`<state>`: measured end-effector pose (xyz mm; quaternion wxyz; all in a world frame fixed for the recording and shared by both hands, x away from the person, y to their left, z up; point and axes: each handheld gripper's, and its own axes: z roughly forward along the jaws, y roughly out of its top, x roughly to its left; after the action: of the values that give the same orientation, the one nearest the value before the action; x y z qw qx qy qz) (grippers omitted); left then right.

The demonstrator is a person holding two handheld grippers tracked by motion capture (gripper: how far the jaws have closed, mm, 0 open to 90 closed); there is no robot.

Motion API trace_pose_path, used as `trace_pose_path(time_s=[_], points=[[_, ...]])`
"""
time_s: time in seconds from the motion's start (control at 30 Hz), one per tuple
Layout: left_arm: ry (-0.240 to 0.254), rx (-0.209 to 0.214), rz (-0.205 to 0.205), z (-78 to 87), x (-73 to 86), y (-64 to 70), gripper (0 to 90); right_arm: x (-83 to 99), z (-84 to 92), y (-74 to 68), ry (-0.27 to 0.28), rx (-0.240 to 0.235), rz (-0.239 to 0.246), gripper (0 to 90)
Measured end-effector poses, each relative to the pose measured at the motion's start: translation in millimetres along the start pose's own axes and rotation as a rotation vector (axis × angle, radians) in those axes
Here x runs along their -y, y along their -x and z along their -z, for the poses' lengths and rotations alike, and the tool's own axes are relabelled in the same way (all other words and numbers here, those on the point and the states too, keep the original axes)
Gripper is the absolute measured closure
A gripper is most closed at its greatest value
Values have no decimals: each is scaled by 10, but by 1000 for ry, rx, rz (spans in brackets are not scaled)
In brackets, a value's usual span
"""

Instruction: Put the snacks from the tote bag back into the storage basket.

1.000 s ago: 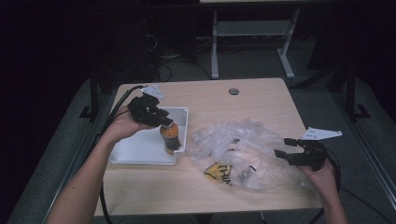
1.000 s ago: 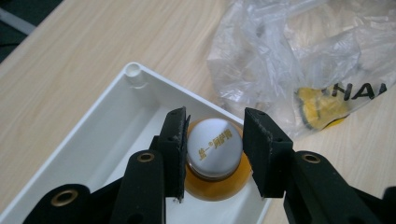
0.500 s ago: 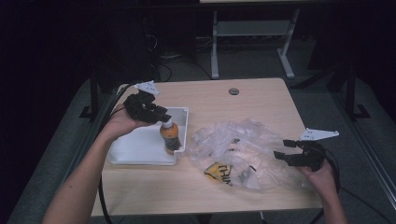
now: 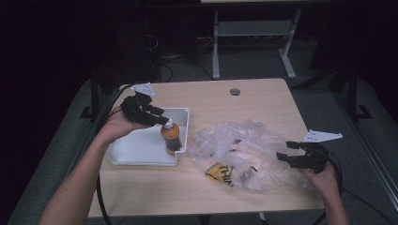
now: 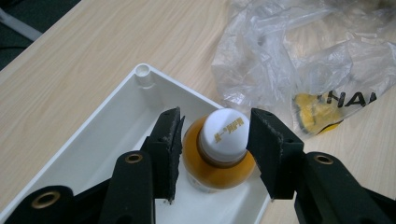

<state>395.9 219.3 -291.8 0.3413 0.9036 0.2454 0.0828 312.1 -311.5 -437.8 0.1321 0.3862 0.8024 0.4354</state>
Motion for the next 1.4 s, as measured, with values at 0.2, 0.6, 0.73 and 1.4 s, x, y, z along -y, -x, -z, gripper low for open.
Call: trace_pose_path(time_s=[0.2, 0.6, 0.73, 1.4], points=[[13, -6, 12, 25, 58, -27, 505, 12, 17, 20, 6, 6, -8, 288], [23, -26, 41, 92, 237, 13, 457, -11, 36, -13, 15, 6, 5, 287], [42, -32, 63, 122, 327, 13, 442, -33, 32, -21, 23, 2, 7, 286], [96, -34, 102, 176, 688, 14, 404, -39, 39, -31, 23, 8, 8, 286]])
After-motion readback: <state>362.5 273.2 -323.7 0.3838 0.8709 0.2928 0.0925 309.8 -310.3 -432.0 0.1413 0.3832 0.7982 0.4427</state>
